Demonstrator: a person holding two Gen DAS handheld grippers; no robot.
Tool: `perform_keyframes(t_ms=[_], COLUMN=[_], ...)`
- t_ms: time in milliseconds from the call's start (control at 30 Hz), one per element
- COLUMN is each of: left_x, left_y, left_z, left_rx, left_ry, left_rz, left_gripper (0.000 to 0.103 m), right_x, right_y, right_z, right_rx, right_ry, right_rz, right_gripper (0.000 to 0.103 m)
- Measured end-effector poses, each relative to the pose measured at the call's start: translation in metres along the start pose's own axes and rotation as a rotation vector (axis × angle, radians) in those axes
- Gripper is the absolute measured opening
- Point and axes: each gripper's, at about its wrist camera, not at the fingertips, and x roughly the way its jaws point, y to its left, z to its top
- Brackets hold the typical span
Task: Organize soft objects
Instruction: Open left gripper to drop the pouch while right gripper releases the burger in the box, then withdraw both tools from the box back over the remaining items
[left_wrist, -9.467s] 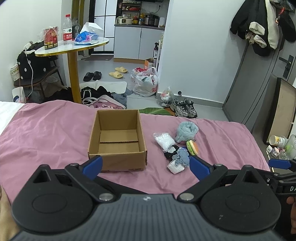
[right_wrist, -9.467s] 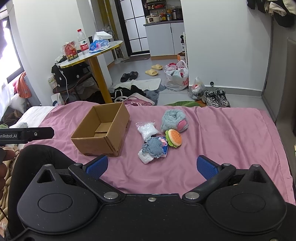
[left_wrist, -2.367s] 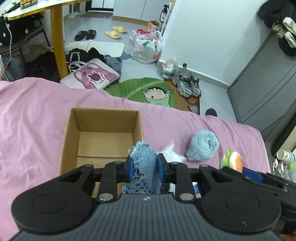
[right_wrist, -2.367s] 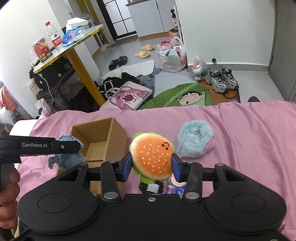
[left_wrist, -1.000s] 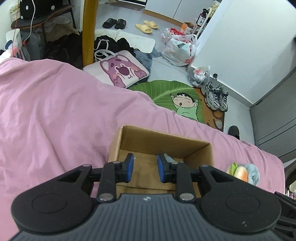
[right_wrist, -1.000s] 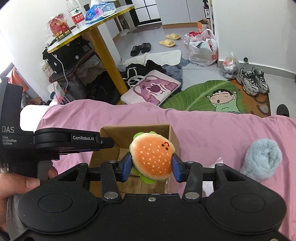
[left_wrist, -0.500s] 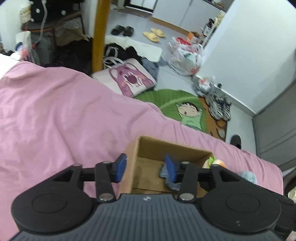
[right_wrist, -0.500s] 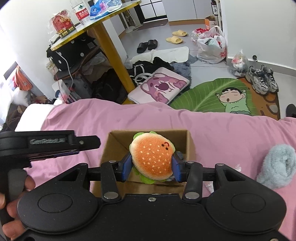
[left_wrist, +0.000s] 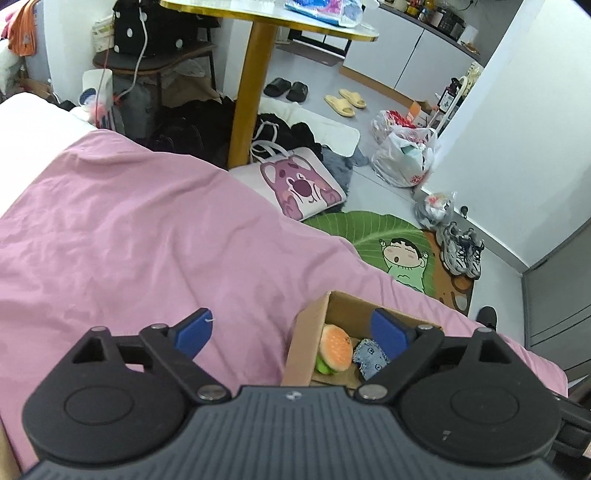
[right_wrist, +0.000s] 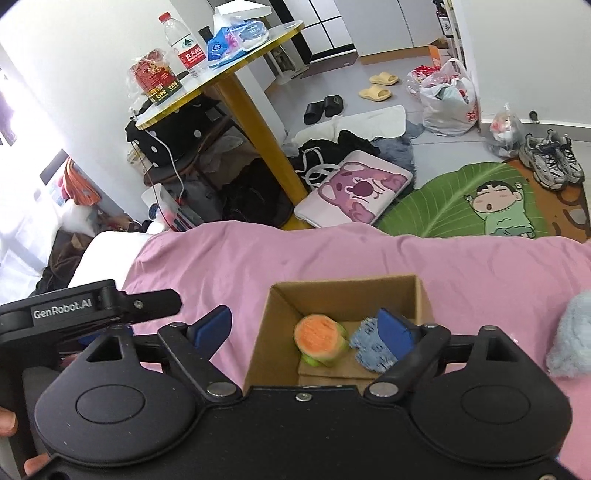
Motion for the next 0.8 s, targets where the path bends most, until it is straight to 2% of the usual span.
perform_keyframes(t_ms=[100, 200, 467, 667, 800], left_x=[-0.011, -0.022, -0.054, -0.075, -0.089], left_y=[-0.002, -0.006, -0.026, -0.043, -0.052], left_z=[-0.006, -0.013, -0.034, -0.052, -0.064], left_rx=[0.005, 0.010, 0.054, 0.087, 0.098], left_ry=[-0.024, -0.055, -0.145, -0.145, -0.146], left_rz=[-0.010, -0.014, -0.017, -0.041, -0.048], left_gripper=[0.102, 0.103, 0.103, 0.103, 0.103], right_x=[-0.014, -0.025, -0.066, -0.096, -0.117], right_y=[0.000, -0.002, -0.019, -0.030, -0.038], right_z=[-0.005, -0.010, -0.020, -0.027, -0.033], right_rx=[-0.018, -0.049, -0.065, -0.088, -0.100], right_ry=[-0.016, -0.028, -0.071, -0.094, -0.103], right_rz=[-0.035, -0.065, -0.076, -0.086, -0.064], right_gripper=[0.098, 0.102, 0.103, 0.103, 0.103])
